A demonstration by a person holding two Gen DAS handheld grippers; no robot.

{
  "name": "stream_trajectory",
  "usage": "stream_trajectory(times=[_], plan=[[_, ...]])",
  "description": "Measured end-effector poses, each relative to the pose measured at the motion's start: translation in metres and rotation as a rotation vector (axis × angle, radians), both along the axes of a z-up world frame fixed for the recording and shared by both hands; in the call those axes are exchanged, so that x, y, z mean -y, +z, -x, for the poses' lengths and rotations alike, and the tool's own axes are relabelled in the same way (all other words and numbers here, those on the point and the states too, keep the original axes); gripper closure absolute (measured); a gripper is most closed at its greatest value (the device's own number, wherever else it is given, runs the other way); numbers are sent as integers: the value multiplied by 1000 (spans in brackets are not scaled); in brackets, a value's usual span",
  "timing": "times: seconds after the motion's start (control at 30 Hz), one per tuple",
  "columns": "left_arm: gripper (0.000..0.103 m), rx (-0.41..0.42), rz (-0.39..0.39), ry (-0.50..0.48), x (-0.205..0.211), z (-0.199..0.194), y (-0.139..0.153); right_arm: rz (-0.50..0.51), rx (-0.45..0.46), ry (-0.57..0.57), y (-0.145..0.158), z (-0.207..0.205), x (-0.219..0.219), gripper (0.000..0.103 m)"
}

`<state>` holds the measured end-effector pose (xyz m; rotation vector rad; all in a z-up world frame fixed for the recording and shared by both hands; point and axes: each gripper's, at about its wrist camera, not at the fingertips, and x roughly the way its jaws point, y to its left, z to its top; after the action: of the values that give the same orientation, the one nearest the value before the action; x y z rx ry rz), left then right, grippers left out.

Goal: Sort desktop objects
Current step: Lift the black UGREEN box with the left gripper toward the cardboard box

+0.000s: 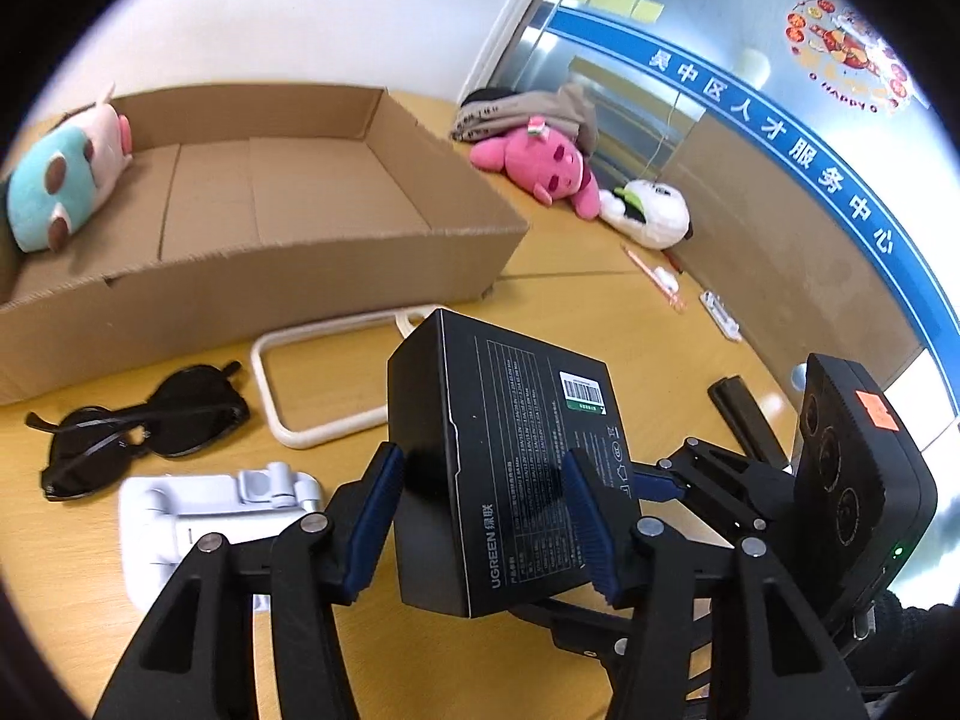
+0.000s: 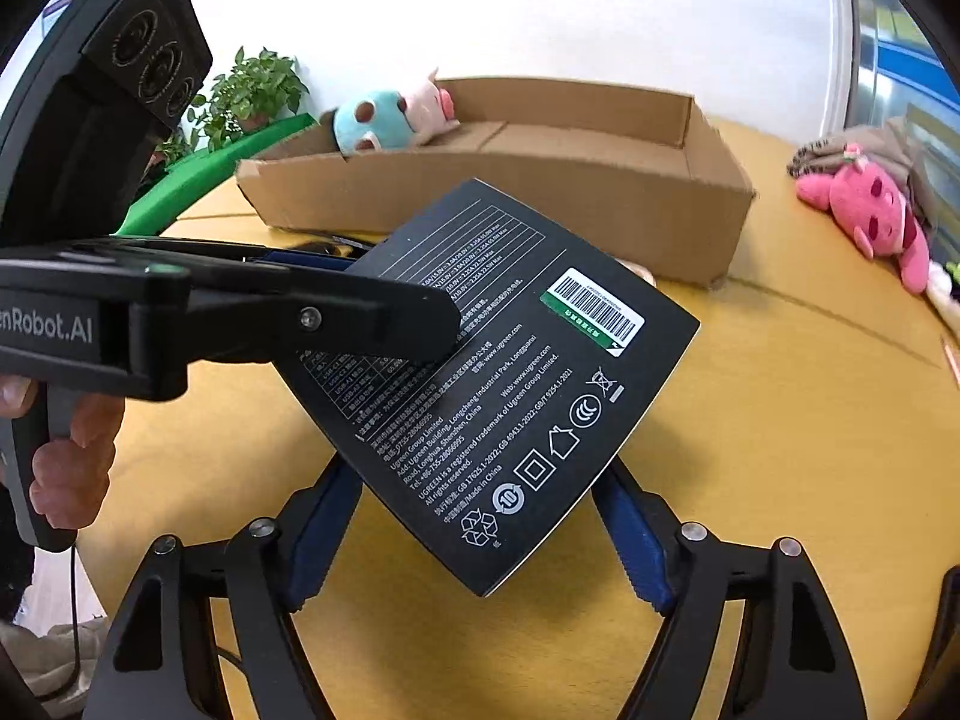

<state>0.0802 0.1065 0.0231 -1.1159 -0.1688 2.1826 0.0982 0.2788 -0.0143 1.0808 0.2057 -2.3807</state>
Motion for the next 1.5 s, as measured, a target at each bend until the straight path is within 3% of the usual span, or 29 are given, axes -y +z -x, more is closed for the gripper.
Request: stream_trajectory(times=[0.73, 1.23, 1.5], plan=[[50, -179, -34, 95, 42, -6, 72, -7, -170, 93, 70, 3, 42, 20], [50, -264, -69, 143, 69, 38, 120, -19, -255, 168, 121, 57, 68, 21], [50, -314, -49, 154, 77, 76, 141, -17, -287, 188, 145, 96, 80, 21]])
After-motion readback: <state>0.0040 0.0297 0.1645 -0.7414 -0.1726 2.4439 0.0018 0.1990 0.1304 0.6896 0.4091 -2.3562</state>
